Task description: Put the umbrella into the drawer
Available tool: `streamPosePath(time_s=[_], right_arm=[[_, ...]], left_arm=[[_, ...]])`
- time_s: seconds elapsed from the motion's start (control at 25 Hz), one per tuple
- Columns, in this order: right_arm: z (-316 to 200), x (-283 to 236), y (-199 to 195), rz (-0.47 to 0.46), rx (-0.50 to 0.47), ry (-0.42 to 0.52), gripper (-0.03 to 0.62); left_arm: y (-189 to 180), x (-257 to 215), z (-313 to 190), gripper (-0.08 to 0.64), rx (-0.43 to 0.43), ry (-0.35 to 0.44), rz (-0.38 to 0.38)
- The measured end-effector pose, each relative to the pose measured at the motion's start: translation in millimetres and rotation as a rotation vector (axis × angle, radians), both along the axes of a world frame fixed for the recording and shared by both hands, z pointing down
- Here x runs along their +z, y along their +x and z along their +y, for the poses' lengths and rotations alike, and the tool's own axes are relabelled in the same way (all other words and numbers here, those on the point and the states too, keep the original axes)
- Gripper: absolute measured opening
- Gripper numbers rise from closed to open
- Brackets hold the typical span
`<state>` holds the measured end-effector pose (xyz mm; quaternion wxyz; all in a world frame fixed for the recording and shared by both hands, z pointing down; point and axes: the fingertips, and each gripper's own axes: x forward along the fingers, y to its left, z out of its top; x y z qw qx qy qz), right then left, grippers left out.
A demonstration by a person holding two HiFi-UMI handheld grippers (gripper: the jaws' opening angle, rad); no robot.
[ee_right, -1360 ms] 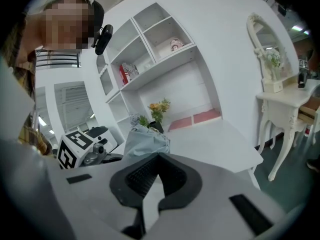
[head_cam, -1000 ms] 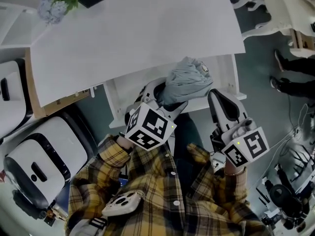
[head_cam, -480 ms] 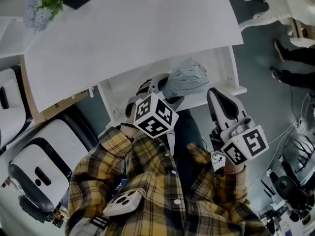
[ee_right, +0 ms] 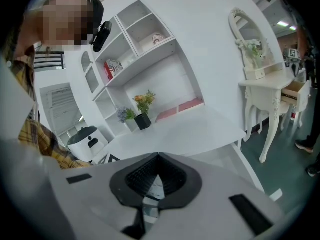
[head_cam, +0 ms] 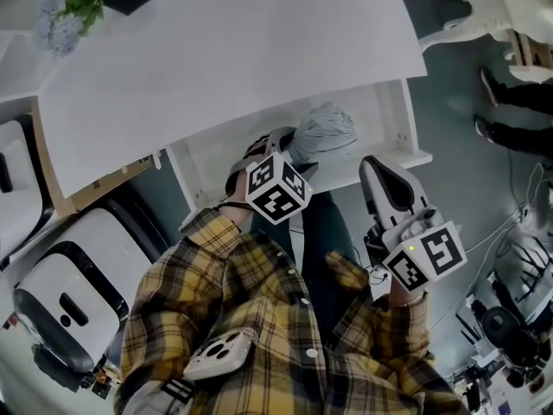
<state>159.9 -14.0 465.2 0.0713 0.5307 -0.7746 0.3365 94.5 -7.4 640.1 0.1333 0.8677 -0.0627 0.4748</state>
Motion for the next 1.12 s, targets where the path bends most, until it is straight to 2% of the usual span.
streamPosePath(time_s=[0.44, 0.56, 1.12], right_arm=[[-3, 26, -7, 0.002, -0.007, -0.04, 0.017], [-3, 34, -7, -0.005, -0.007, -0.051, 0.017], [1, 55, -11, -0.011, -0.032, -0.1, 0.017]], left_arm=[[-3, 32, 13, 0.319, 0.074, 0.0, -0.063], [-1, 36, 14, 0.319, 0.07, -0.029, -0.064], [1, 58, 14, 0.319, 0.091, -0.055, -0.115]])
